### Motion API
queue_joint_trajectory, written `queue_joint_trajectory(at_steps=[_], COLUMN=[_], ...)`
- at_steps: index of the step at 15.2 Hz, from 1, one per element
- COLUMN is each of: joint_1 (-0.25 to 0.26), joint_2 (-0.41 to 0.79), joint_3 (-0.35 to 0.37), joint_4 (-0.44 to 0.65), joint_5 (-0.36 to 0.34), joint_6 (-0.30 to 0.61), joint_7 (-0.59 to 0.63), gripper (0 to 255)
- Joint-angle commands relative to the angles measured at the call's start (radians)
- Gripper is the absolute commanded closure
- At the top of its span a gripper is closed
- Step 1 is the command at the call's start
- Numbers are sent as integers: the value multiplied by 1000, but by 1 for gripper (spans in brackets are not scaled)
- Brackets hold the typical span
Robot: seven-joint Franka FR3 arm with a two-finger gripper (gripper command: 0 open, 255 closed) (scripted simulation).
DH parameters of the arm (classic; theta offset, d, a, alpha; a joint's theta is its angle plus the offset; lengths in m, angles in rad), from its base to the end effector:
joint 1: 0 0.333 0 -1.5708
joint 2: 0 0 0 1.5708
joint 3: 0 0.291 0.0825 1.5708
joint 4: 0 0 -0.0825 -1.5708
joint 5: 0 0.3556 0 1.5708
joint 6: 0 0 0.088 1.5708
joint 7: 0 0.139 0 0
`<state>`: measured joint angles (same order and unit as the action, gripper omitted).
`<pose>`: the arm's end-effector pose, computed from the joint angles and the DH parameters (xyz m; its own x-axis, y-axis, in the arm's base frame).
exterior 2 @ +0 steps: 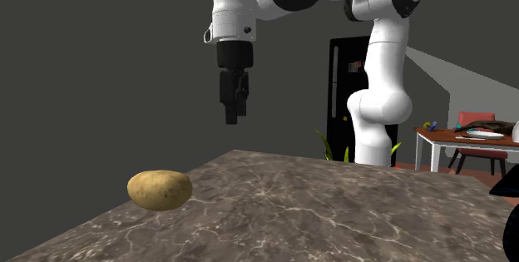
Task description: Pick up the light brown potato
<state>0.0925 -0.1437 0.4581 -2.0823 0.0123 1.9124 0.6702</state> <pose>0.4124 0.2598 0.4333 0.9916 -0.1290 0.0005 -0.1287 -0.9895 0.0659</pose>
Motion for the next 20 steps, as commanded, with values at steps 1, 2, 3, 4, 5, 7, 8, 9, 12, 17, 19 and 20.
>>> queue_joint_trajectory(at_steps=[1, 2, 3, 4, 5, 7, 8, 9, 12, 17, 19, 20], joint_1=[8, 14, 21, 29, 39, 64, 79, 95, 152, 174, 174, 175], joint_2=[84, 123, 162, 202, 242, 324, 365, 406, 531, 587, 596, 601], joint_3=[27, 37, 46, 53, 59, 66, 67, 67, 58, 47, 44, 42], joint_4=[60, 89, 119, 151, 185, 256, 295, 336, 469, 485, 470, 463], joint_5=[-34, -52, -72, -93, -114, -158, -180, -201, -262, -290, -296, -299], joint_6=[22, 30, 36, 41, 45, 47, 45, 43, 26, 63, 86, 97], joint_7=[58, 85, 111, 138, 163, 213, 236, 258, 314, 338, 343, 345], gripper=[0, 0, 0, 0, 0, 0, 0, 0, 0, 0, 0, 0])
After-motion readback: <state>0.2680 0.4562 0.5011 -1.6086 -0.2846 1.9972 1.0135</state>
